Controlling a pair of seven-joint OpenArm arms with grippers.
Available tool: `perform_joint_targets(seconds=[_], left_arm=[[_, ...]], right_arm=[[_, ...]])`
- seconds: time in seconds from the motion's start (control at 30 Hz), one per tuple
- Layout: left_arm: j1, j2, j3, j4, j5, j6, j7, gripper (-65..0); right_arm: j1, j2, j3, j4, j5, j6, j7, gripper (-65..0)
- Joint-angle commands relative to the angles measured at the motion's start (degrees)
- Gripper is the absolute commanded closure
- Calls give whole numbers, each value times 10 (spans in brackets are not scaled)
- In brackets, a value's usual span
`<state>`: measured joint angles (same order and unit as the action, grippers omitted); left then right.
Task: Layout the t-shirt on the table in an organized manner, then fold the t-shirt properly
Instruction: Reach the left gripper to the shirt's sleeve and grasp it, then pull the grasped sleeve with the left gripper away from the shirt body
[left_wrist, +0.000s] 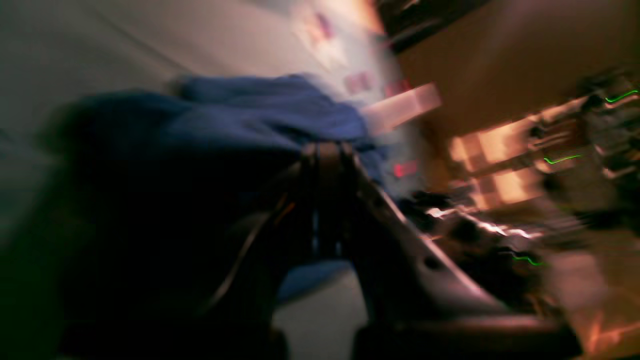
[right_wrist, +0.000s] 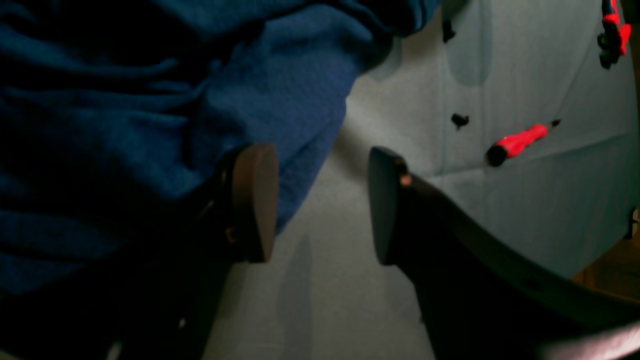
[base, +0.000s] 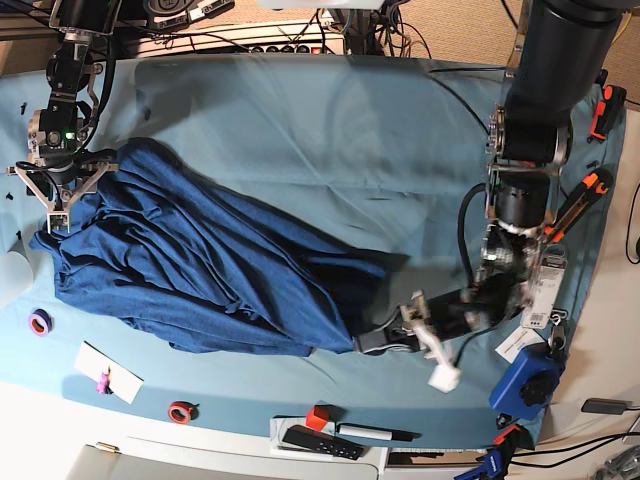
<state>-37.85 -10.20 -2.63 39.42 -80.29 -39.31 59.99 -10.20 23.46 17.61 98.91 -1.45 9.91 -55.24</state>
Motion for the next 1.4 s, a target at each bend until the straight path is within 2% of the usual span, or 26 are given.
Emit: perform_joint_targets(seconds=[0.0, 0.07, 0.13, 0.4, 0.67, 0.73, 0.8, 0.9, 0.93, 1.0, 1.03, 1.1, 1.27, 1.37], left_arm=[[-14, -3, -17, 10, -47, -7, 29, 0], [-3, -11, -38, 10, -47, -7, 110, 0], [10, -23, -44, 12, -47, -7, 138, 0], [119, -86, -44, 96, -47, -7, 146, 0], [251, -136, -44, 341, -47, -7, 145, 0], [265, -138, -44, 388, -47, -7, 111, 0], [267, -133, -44, 407, 35, -7, 45, -11], [267, -127, -44, 407, 147, -7, -61, -284], [267, -124, -43, 407, 177, -6, -88, -324], [267, -115, -43, 407, 225, 41, -120, -343], [267, -109, -43, 405, 245, 50, -127, -348], [267, -96, -42, 399, 263, 53, -135, -348], [264, -57, -42, 384, 265, 52, -135, -348], [263, -45, -17, 381, 316, 67, -163, -348]], right_arm=[[5, 11, 5, 9, -5, -5, 13, -289], [5, 11, 5, 9, -5, -5, 13, -289], [5, 11, 5, 9, -5, -5, 14, -289], [5, 11, 5, 9, -5, -5, 21, -289], [5, 11, 5, 9, -5, -5, 21, -289], [5, 11, 5, 9, -5, -5, 21, -289], [5, 11, 5, 9, -5, -6, 21, -289], [5, 11, 5, 9, -2, -5, 21, -289], [5, 11, 5, 9, 1, -5, 21, -289], [5, 11, 5, 9, 6, -5, 21, -289], [5, 11, 5, 9, 6, -5, 21, -289], [5, 11, 5, 9, 6, -5, 23, -289], [5, 11, 5, 9, 6, -5, 23, -289], [5, 11, 5, 9, 6, -5, 23, -289]])
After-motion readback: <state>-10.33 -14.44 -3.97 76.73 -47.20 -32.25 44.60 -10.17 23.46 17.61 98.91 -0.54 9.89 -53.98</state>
